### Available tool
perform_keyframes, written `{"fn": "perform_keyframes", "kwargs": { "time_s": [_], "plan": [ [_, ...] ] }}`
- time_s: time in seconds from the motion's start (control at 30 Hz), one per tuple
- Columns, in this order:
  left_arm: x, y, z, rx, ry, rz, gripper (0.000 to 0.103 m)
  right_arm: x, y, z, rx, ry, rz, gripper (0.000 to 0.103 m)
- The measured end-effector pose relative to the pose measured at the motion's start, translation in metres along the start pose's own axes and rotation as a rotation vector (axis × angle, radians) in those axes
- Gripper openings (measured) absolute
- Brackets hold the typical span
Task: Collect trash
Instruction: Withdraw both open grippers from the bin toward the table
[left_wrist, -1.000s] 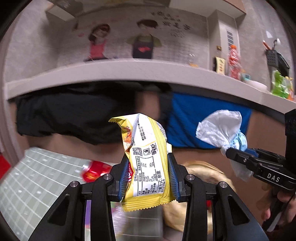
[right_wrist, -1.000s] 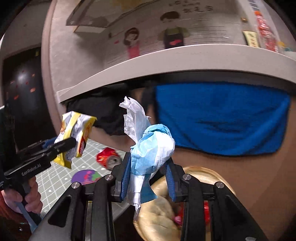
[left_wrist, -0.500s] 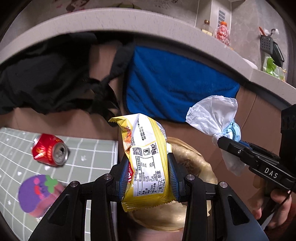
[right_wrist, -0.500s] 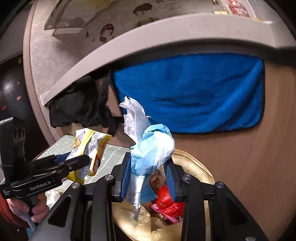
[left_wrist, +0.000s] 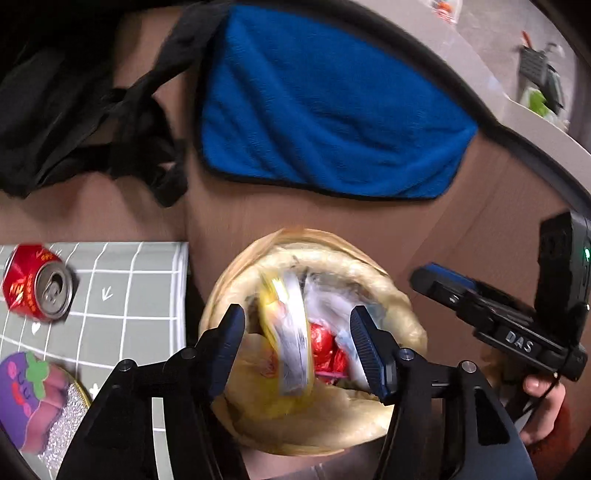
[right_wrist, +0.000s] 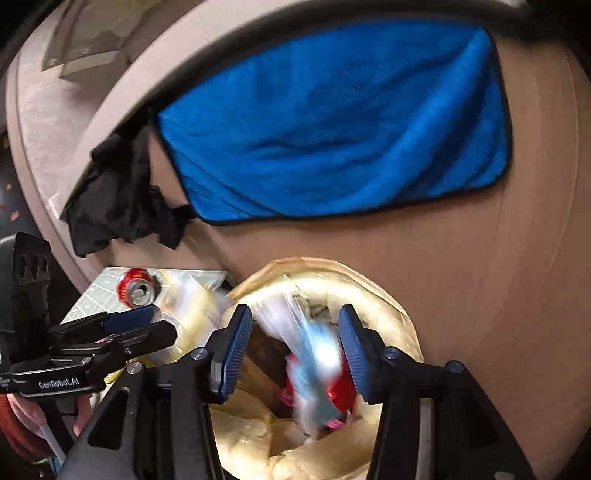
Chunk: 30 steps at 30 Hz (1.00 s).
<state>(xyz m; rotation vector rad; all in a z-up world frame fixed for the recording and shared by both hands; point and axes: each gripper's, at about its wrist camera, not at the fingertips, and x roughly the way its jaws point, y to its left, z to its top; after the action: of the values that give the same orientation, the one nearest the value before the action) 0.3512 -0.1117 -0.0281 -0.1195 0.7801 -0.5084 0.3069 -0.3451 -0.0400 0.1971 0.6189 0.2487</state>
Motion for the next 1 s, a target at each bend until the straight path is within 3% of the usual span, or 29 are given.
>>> {"fn": "perform_keyframes", "kwargs": {
  "time_s": [0.17, 0.3, 0.53, 0.77, 0.83, 1.0],
  "plan": [
    [-0.026, 0.014, 0.003, 0.015, -0.034, 0.046, 0.062, -0.002, -0.002, -0.006, -0.002, -0.004, -0.036, 0.047],
    [-0.067, 0.039, 0.005, 0.011, -0.085, 0.1, 0.062, -0.011, 0.007, -0.006, -0.012, -0.032, -0.015, 0.047],
    [-0.146, 0.106, -0.009, -0.093, -0.16, 0.21, 0.062, -0.024, 0.075, -0.001, -0.162, -0.111, 0.038, 0.047],
    [-0.199, 0.151, -0.048, -0.185, -0.189, 0.273, 0.062, -0.013, 0.15, -0.014, -0.269, -0.07, 0.13, 0.047],
    [-0.205, 0.159, -0.059, -0.205, -0.187, 0.278, 0.062, -0.008, 0.169, -0.021, -0.287, -0.047, 0.156, 0.047],
    [-0.192, 0.187, -0.078, -0.298, -0.128, 0.189, 0.062, 0.004, 0.206, -0.035, -0.314, 0.007, 0.207, 0.047]
  ]
}}
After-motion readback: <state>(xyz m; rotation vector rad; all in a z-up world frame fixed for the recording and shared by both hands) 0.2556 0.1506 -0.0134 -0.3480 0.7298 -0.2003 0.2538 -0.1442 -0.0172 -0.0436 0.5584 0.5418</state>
